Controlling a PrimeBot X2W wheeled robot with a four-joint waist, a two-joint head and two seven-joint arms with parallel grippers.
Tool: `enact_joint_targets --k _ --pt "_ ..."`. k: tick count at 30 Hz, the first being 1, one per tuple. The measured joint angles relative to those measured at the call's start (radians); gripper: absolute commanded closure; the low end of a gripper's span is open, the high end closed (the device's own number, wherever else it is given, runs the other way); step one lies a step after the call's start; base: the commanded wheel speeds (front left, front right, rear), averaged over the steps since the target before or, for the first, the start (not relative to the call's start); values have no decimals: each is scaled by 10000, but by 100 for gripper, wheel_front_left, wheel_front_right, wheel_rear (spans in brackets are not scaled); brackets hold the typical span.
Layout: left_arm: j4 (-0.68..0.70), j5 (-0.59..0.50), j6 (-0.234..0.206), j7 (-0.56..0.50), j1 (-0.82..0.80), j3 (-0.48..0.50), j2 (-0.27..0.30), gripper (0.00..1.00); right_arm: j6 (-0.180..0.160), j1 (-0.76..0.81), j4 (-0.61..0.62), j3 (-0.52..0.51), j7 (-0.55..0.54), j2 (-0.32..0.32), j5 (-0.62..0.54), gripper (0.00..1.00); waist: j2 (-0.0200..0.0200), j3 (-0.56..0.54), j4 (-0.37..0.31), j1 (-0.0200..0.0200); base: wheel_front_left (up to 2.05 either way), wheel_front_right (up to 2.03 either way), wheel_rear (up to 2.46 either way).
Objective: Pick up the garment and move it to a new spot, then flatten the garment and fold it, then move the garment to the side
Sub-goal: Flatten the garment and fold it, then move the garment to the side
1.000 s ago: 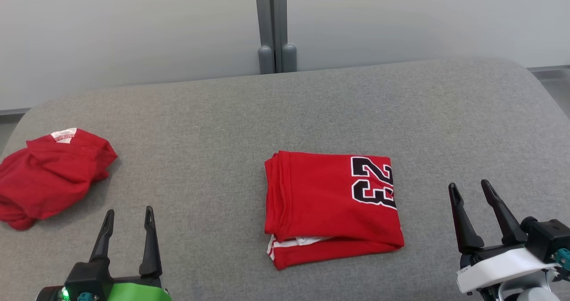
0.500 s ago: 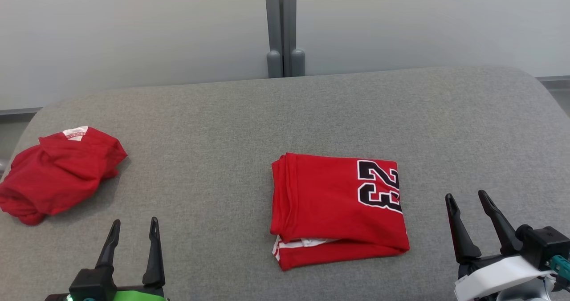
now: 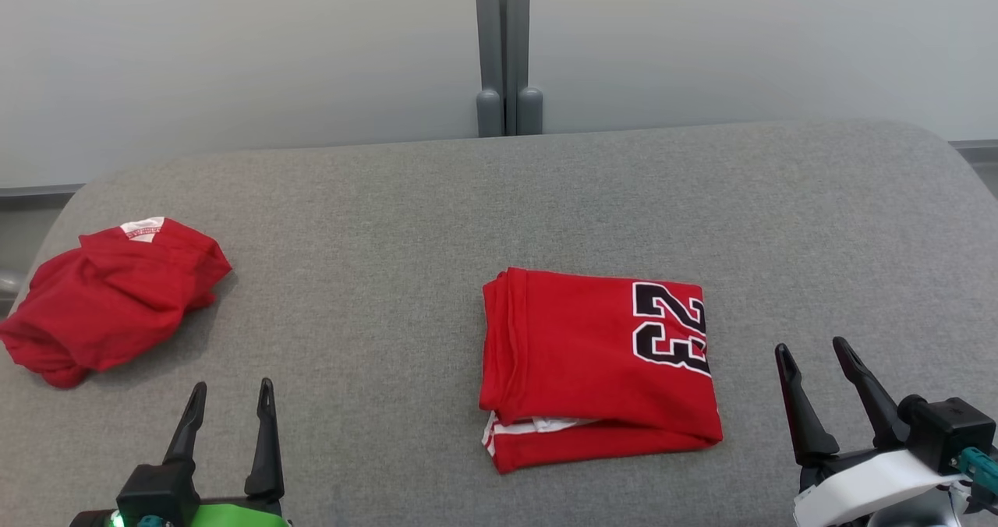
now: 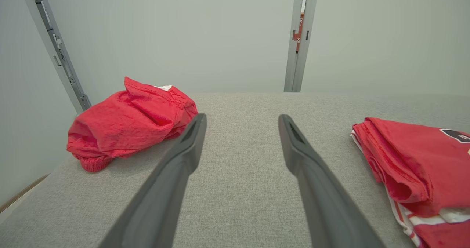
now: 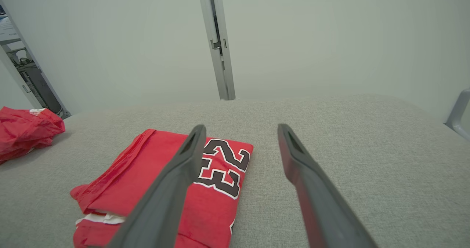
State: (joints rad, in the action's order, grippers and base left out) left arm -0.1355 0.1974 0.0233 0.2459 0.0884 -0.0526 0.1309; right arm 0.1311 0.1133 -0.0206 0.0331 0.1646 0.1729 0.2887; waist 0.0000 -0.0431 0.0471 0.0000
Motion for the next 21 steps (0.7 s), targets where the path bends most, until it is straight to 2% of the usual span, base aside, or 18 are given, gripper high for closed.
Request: enact_joint_targets --k 21 --pt "761 274 -171 -951 7 -132 163 0 0 0 98 -104 -240 -15 -128 0 0 -9 -33 0 0 0 0"
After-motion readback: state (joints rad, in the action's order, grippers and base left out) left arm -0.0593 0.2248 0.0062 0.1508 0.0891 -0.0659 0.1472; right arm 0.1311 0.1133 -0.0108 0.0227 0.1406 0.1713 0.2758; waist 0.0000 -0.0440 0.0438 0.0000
